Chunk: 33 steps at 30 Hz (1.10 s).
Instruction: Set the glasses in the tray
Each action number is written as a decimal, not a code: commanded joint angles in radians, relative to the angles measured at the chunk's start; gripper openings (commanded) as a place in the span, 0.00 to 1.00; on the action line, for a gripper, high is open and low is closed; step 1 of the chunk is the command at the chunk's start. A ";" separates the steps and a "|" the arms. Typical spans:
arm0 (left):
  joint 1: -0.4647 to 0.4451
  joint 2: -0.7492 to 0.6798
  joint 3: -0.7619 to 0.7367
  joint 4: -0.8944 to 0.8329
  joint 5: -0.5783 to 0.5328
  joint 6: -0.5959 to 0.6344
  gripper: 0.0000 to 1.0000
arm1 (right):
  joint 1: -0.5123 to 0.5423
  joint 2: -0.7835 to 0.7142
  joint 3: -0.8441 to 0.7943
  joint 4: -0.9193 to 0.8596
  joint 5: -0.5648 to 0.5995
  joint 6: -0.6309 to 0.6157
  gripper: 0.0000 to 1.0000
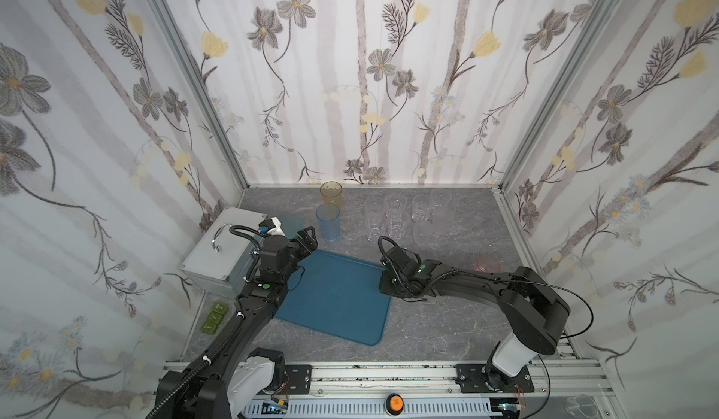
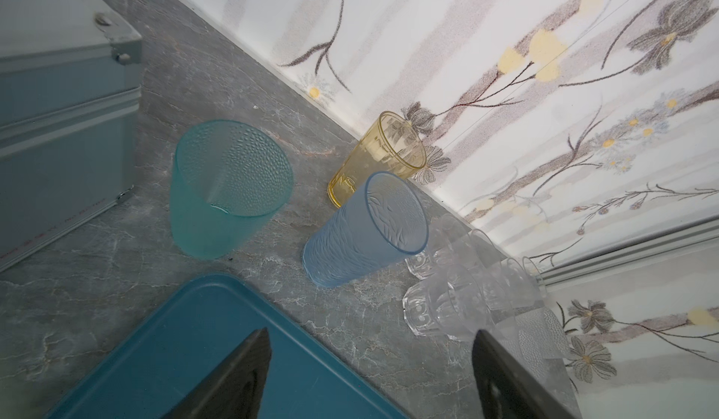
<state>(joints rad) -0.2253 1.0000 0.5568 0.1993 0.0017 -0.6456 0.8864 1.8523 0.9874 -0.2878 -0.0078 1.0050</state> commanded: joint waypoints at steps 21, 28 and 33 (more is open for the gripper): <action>-0.141 0.166 0.201 -0.118 -0.135 0.152 0.81 | -0.004 -0.051 -0.013 -0.152 0.004 -0.076 0.58; -0.161 0.168 0.209 -0.129 -0.132 0.158 0.81 | 0.001 0.038 0.010 -0.073 -0.012 -0.063 0.48; -0.161 0.157 0.222 -0.186 -0.145 0.192 0.81 | -0.059 0.033 -0.021 -0.092 0.021 -0.148 0.32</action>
<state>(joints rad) -0.3851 1.1656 0.7601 0.0505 -0.1196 -0.4870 0.8539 1.8851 0.9764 -0.3820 -0.0280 0.9096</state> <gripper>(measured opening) 0.808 0.343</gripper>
